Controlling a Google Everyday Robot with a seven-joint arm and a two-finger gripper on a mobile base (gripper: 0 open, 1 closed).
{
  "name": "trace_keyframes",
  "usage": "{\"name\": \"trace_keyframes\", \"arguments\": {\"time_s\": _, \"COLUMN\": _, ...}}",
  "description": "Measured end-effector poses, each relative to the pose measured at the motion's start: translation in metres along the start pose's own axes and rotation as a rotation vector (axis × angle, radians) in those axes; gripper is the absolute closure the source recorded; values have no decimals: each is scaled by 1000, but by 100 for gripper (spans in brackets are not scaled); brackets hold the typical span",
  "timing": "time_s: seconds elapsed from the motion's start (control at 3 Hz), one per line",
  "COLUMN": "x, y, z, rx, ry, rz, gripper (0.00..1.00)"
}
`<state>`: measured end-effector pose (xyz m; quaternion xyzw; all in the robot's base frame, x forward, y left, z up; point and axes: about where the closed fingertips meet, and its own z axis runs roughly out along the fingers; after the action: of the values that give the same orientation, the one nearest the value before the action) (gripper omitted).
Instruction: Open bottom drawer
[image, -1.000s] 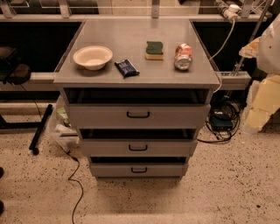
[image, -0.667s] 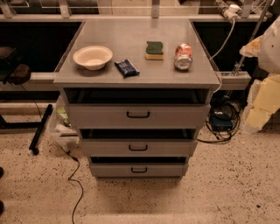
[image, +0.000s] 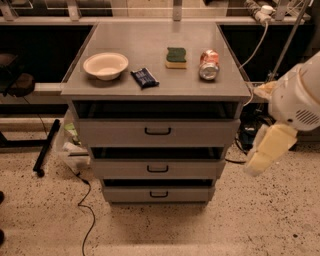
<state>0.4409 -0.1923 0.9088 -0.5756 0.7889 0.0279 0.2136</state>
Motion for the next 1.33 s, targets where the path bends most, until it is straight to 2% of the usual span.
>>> {"name": "trace_keyframes", "arguments": {"time_s": 0.33, "x": 0, "y": 31, "z": 51, "rx": -19, "ry": -84, "rz": 27, "gripper": 0}}
{"name": "trace_keyframes", "arguments": {"time_s": 0.67, "x": -1, "y": 74, "z": 119, "rx": -72, "ry": -173, "rz": 29, "gripper": 0}}
{"name": "trace_keyframes", "arguments": {"time_s": 1.0, "x": -4, "y": 78, "z": 142, "rx": -35, "ry": -197, "rz": 27, "gripper": 0}}
{"name": "trace_keyframes", "arguments": {"time_s": 1.33, "x": -4, "y": 77, "z": 142, "rx": -33, "ry": -197, "rz": 33, "gripper": 0}}
